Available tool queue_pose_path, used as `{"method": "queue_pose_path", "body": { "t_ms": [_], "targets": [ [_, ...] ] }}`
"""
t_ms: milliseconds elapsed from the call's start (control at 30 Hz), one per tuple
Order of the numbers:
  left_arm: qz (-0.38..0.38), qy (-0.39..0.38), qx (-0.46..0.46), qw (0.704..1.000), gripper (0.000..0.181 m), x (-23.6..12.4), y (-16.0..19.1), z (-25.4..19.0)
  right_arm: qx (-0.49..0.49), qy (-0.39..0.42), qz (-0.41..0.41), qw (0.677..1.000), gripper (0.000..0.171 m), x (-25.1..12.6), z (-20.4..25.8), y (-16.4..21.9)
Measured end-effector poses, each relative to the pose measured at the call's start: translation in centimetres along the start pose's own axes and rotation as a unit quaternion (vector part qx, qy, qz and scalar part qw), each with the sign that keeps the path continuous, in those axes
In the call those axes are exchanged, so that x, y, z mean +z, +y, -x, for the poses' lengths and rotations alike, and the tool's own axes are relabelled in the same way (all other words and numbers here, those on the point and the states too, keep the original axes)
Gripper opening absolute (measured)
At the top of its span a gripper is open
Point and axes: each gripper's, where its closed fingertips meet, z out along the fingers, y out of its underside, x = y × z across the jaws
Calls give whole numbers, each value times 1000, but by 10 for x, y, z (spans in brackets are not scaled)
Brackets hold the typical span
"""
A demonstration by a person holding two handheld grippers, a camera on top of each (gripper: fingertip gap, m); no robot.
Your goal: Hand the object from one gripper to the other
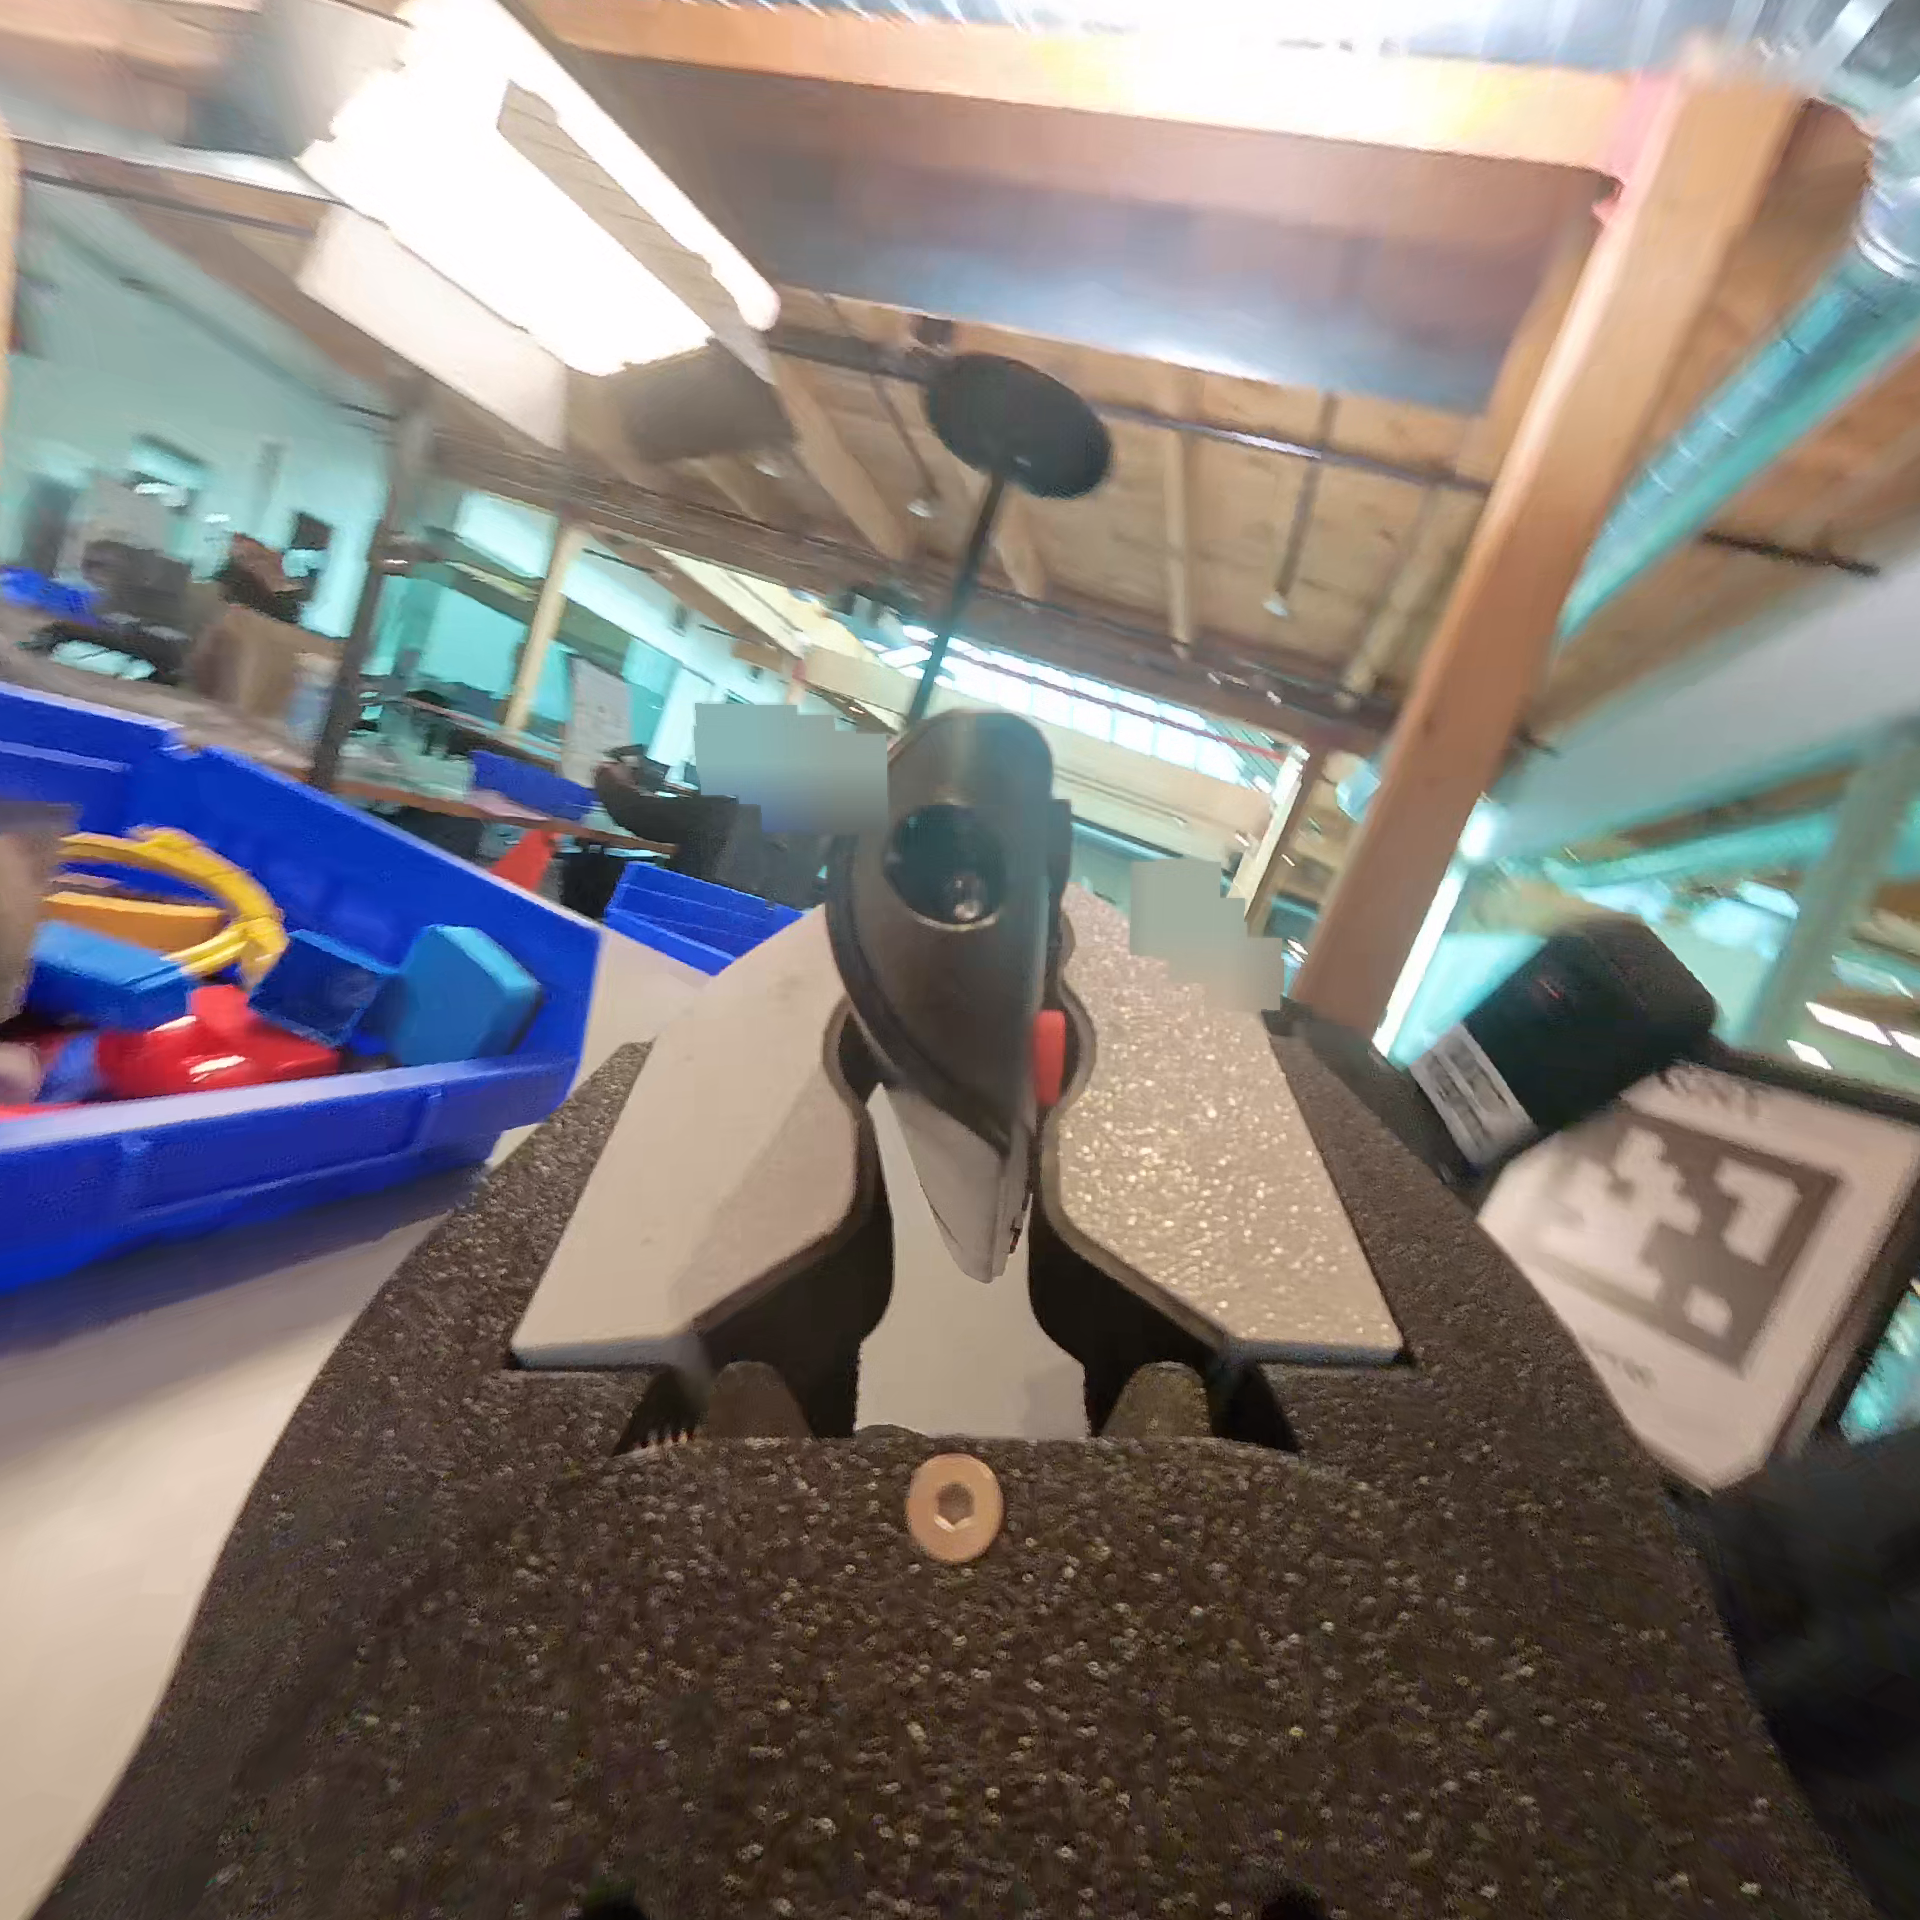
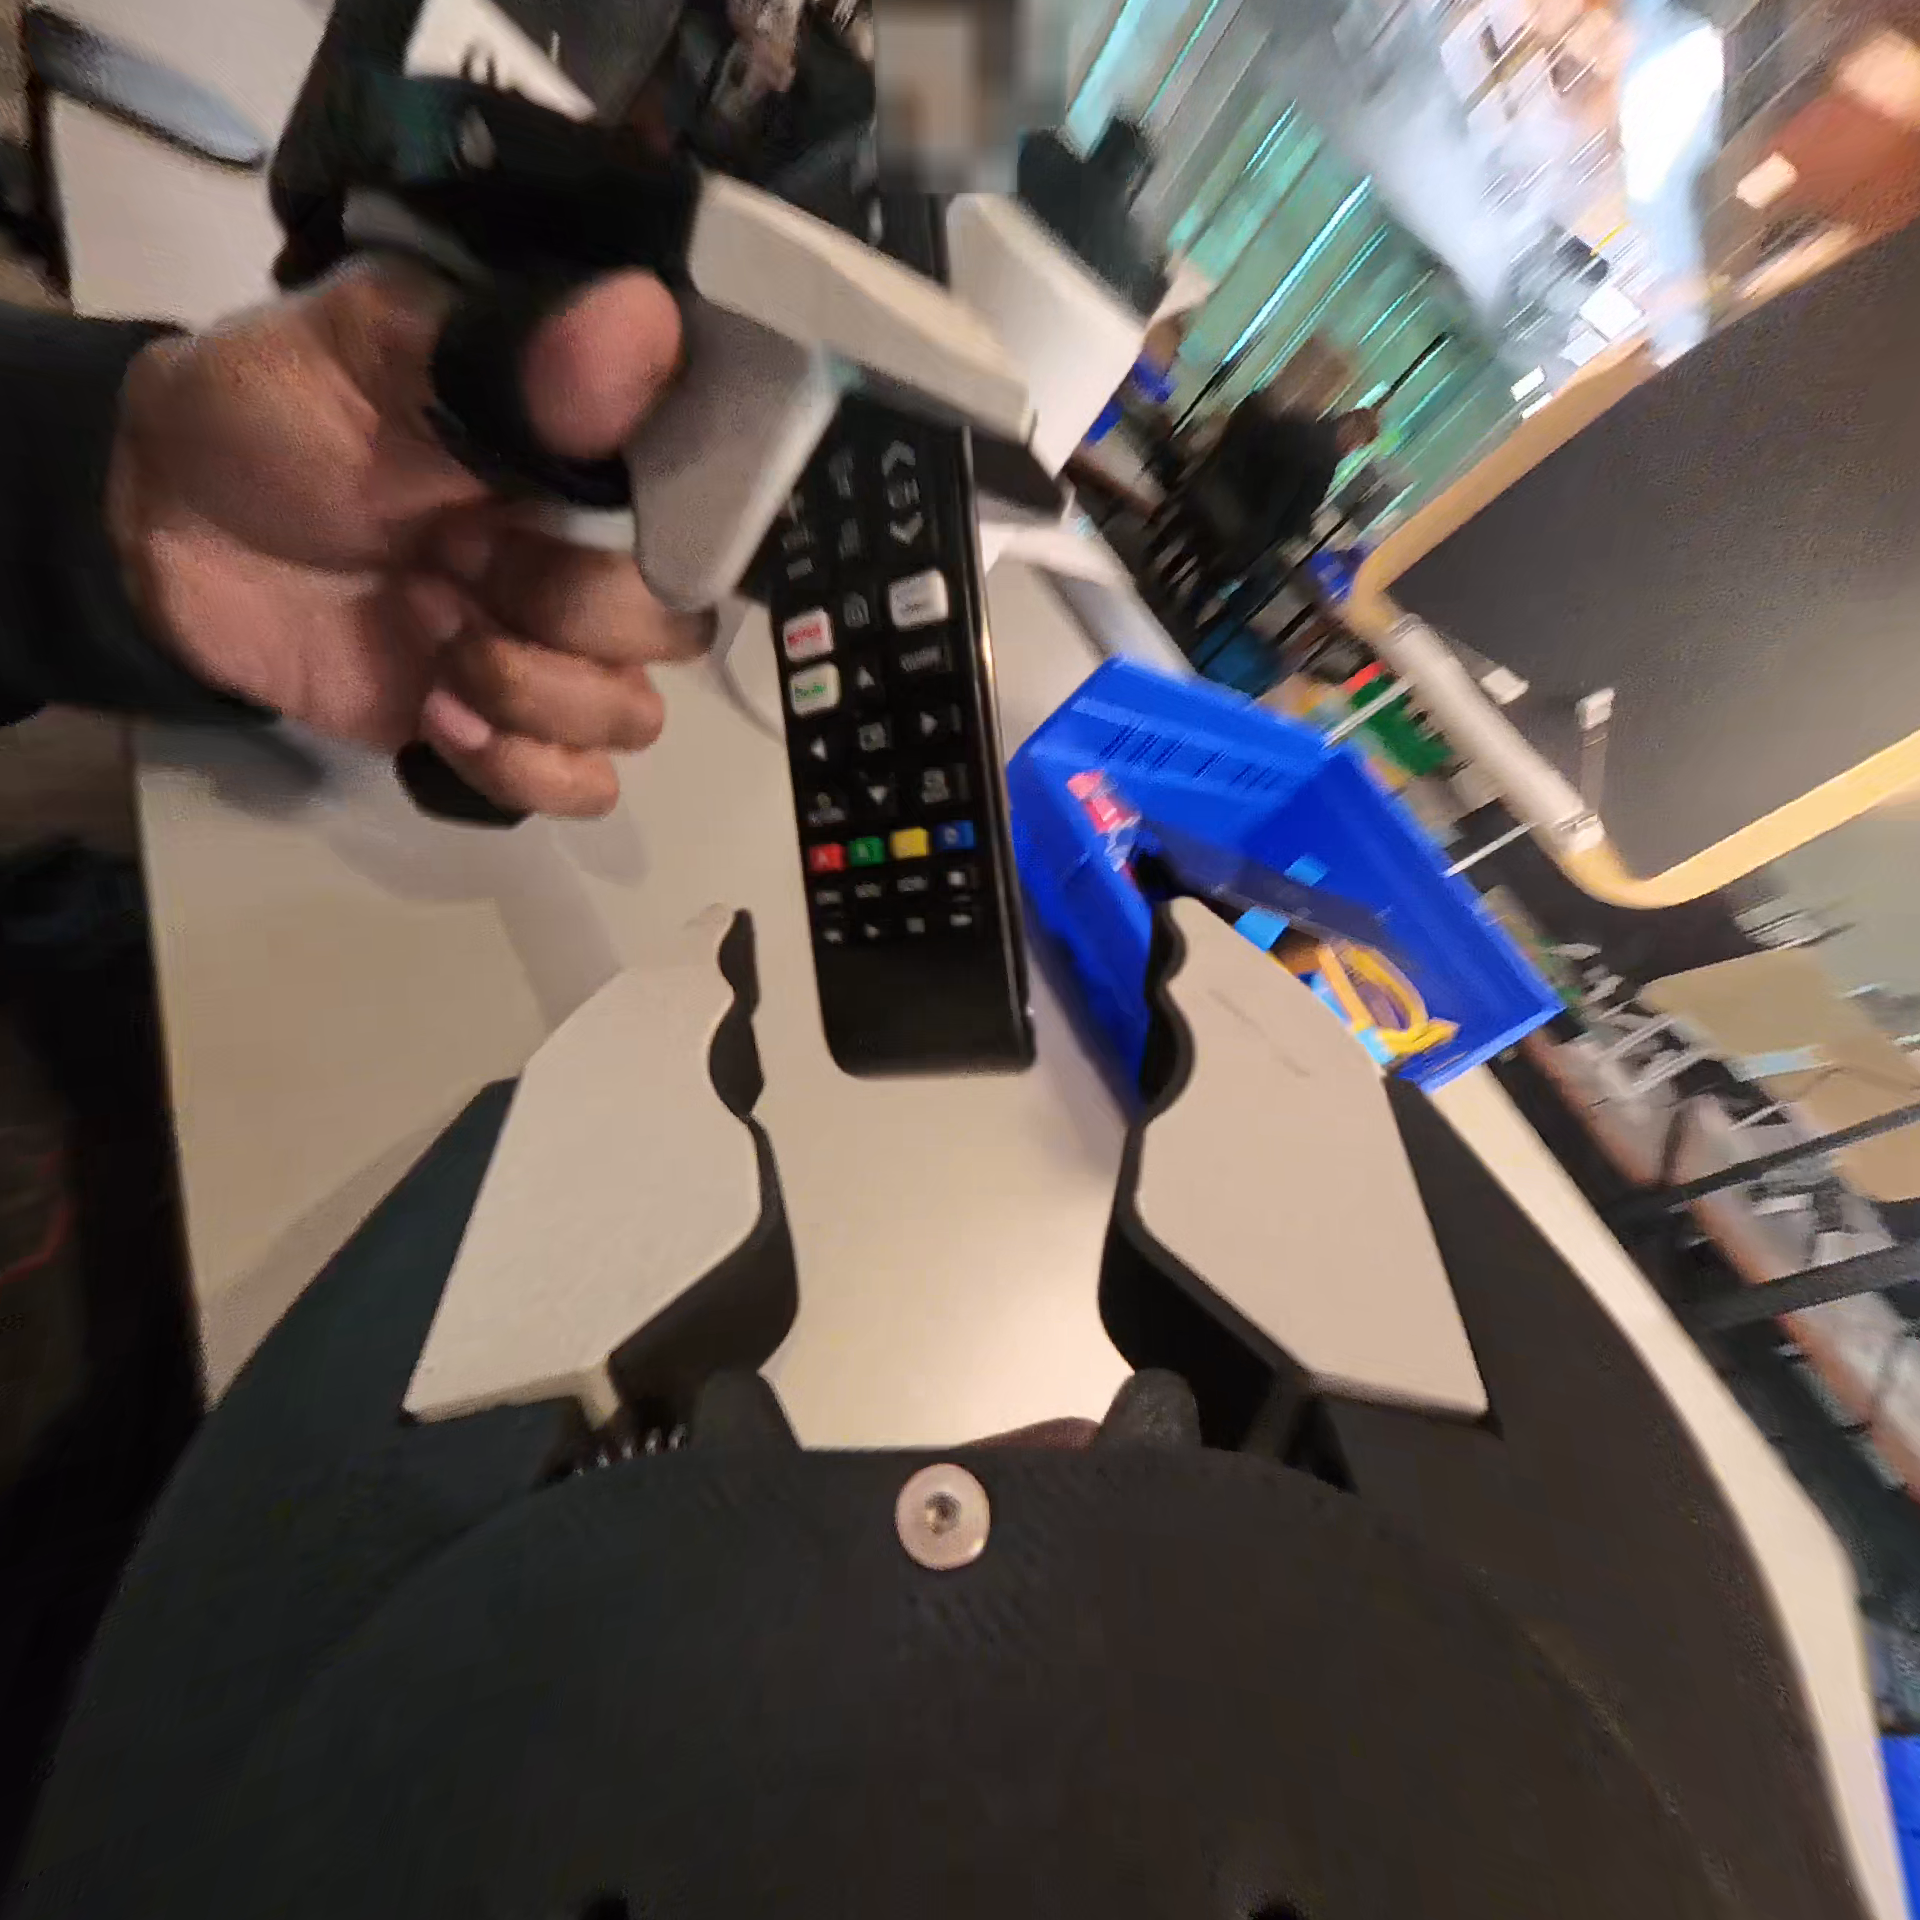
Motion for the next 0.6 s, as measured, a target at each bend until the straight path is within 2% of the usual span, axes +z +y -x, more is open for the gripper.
{"method": "queue_pose_path", "body": {
  "t_ms": [67,133,233,333,400,500,600],
  "targets": [
    [-21,-52,-19,998,29,-3,-6,11,-27,31,-12,999,77,3,6,-4],
    [-36,-72,-24,996,28,-4,-10,11,-55,73,-2,996,85,9,10,0],
    [-18,-72,-25,997,28,0,-7,0,-121,158,13,980,92,16,3,1],
    [11,-60,-24,998,28,5,0,-13,-115,178,23,977,98,24,2,6],
    [42,-55,-13,998,28,9,10,-18,-108,181,17,977,95,28,5,7],
    [72,-48,6,996,28,14,23,-22,-102,175,50,978,88,34,6,18],
    [85,-32,-8,996,28,17,32,-26,-95,179,88,975,70,37,1,33]
  ]
}}
